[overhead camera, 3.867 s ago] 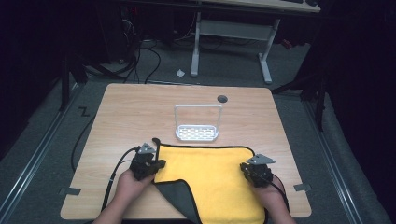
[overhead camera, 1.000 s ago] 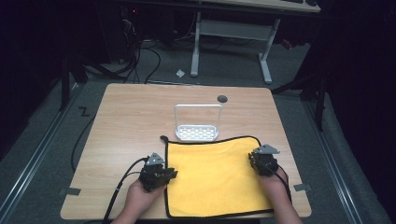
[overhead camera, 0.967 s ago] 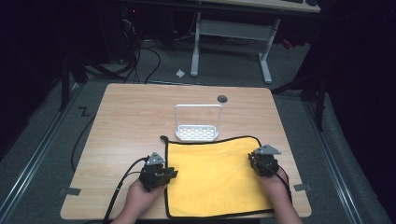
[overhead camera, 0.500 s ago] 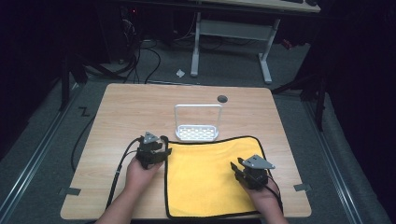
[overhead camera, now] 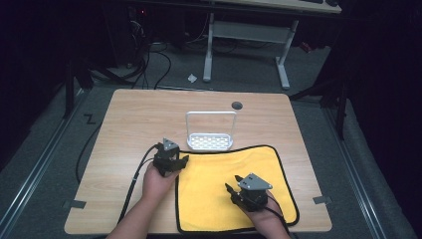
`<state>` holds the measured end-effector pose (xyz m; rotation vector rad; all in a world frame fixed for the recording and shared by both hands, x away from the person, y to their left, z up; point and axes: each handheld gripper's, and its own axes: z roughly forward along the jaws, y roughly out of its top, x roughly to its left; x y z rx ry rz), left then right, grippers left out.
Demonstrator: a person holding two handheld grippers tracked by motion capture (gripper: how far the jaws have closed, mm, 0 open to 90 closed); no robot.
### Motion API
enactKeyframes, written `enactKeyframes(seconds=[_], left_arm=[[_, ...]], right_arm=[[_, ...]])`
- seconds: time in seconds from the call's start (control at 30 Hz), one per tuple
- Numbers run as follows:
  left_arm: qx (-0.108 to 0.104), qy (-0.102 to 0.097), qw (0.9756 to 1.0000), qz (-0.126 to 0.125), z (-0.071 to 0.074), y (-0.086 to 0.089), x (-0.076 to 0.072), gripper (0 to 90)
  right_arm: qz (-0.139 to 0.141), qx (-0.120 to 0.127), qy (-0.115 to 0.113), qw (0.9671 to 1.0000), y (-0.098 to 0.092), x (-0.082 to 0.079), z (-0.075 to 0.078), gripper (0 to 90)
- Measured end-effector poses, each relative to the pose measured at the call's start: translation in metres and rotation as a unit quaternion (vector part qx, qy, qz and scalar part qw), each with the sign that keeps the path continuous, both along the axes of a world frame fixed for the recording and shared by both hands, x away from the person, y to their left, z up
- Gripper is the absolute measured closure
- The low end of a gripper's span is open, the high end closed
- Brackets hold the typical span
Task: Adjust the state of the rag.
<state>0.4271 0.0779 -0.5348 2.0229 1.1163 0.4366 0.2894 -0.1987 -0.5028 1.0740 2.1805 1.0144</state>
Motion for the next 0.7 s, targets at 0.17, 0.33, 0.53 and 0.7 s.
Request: enactKeyframes(seconds=[0.17,0.33,0.53,0.7], left_arm=[[0.008,-0.011,0.9997,-0.020,0.000,-0.004,-0.005,62.4],[-0.007,-0.003,0.9997,-0.025,0.000,-0.002,-0.004,76.3],[-0.067,0.038,0.9968,-0.021,-0.002,0.010,0.003,80.0],[-0.092,0.055,0.9940,-0.020,-0.003,0.015,0.006,80.1]], right_arm=[[0.034,-0.006,-0.002,0.9994,0.024,-0.005,-0.002,51.6],[0.061,-0.022,0.000,0.9979,0.046,-0.011,-0.007,50.7],[0.082,-0.023,0.006,0.9964,0.067,-0.012,-0.010,50.3],[0.108,-0.024,0.008,0.9939,0.085,-0.015,-0.013,50.5]])
